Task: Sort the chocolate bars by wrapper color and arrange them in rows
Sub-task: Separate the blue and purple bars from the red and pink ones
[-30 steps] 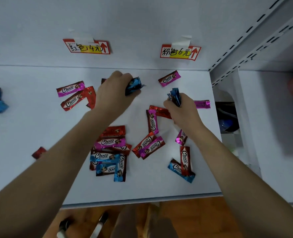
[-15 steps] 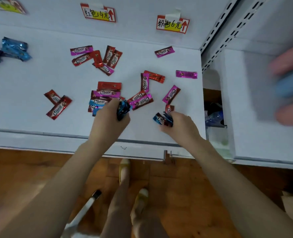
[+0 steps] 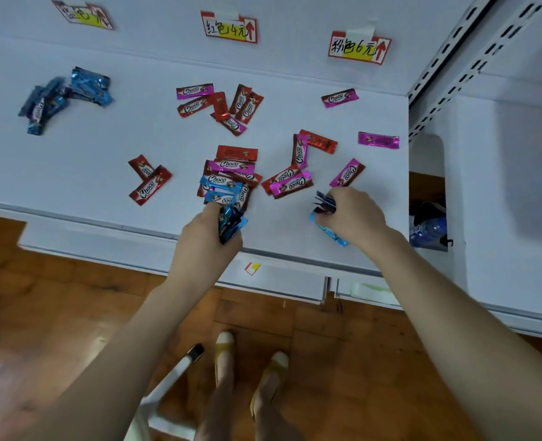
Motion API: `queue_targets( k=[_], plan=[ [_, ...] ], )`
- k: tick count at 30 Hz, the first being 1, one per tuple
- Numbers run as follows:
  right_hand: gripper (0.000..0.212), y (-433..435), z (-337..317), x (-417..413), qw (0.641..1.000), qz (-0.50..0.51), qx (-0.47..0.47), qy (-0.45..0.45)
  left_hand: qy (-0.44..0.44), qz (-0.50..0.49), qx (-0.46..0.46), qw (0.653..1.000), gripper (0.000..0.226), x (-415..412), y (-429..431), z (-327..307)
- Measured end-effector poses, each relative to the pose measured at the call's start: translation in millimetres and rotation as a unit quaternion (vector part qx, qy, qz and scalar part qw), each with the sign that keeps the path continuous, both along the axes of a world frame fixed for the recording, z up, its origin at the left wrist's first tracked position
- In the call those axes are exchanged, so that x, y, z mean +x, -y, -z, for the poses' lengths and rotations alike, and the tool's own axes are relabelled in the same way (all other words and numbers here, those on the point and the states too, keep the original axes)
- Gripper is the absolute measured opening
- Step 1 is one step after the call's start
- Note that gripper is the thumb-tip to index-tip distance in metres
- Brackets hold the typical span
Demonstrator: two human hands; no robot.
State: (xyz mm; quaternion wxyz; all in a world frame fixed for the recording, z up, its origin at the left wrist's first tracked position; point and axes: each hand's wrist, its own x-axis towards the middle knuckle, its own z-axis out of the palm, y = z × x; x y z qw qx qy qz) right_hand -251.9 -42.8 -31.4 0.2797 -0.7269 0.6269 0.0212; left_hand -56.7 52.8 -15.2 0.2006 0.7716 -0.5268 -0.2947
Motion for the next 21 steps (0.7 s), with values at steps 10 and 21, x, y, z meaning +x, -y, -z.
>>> queue_targets(
  k=[10,21],
  plan=[
    [0.016,-13,-17,4,0.954,0.142,-0.027,0.263,0.117,0.009,0.010,0.993,0.036,1,49,23],
    [0.007,-11,-17,25,0.903,0.248,0.033,0.348,0.051,0.076,0.058,0.994,0.023,15,52,16]
  ],
)
